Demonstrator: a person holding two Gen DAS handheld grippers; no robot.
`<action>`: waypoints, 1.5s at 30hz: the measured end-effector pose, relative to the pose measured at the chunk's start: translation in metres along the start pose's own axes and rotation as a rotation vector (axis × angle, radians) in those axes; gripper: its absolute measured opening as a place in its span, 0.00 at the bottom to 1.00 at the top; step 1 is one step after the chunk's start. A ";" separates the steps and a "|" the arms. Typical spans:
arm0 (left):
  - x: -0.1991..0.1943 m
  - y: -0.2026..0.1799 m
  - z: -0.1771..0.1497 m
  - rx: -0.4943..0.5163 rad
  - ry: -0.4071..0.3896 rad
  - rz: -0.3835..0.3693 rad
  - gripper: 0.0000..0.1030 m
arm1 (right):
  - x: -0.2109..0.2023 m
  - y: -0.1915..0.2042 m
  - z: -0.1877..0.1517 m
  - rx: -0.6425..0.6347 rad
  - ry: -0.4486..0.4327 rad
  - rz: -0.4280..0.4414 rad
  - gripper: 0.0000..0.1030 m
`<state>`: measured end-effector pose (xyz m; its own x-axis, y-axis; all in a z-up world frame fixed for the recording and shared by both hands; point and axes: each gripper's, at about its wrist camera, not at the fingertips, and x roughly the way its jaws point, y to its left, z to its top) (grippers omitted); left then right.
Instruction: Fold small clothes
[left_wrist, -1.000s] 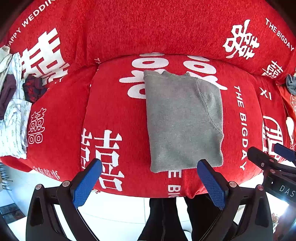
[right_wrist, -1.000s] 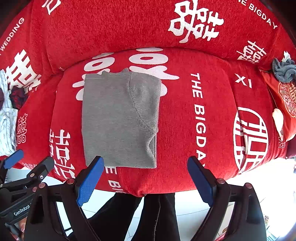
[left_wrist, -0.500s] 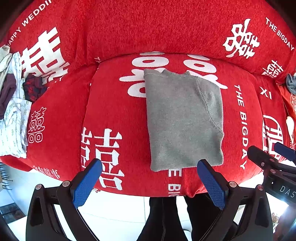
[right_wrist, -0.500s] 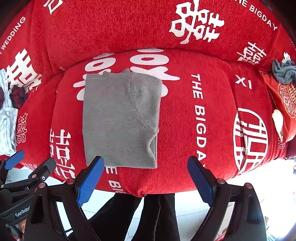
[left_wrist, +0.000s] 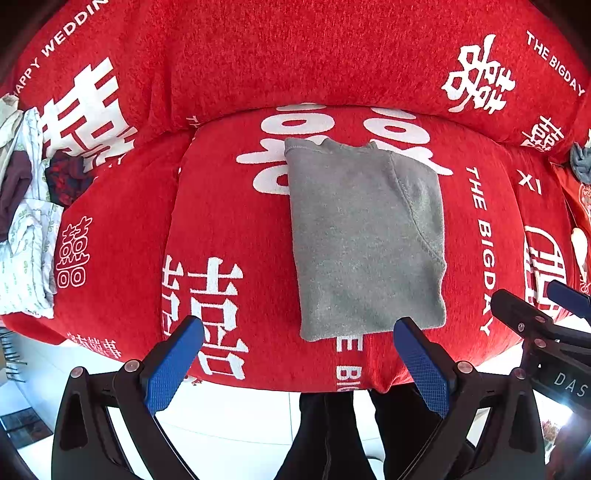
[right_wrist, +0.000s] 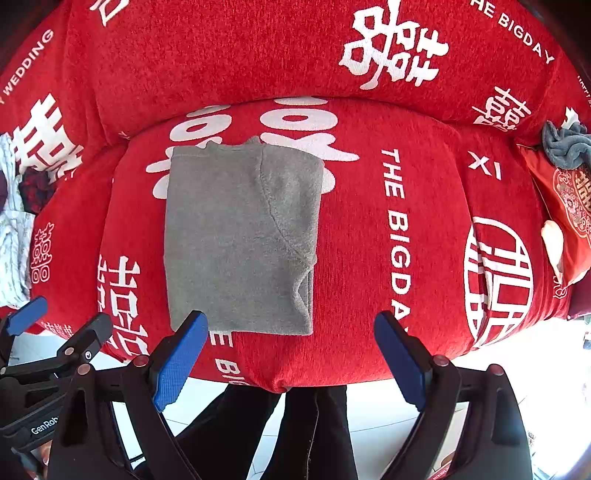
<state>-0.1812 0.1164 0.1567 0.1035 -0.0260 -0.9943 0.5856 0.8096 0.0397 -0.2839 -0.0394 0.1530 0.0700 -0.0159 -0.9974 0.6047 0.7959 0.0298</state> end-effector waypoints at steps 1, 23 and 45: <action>0.000 0.000 0.000 0.000 0.000 -0.001 1.00 | 0.000 0.000 0.000 0.001 0.000 0.001 0.90; 0.004 0.001 0.003 0.013 0.006 0.004 1.00 | 0.001 0.002 0.002 0.000 0.002 0.000 0.90; 0.005 -0.001 0.004 0.023 0.001 0.006 1.00 | 0.005 0.000 0.005 0.012 0.007 -0.002 0.90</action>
<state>-0.1785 0.1129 0.1520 0.1062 -0.0209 -0.9941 0.6030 0.7963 0.0477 -0.2802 -0.0425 0.1488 0.0631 -0.0134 -0.9979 0.6143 0.7885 0.0283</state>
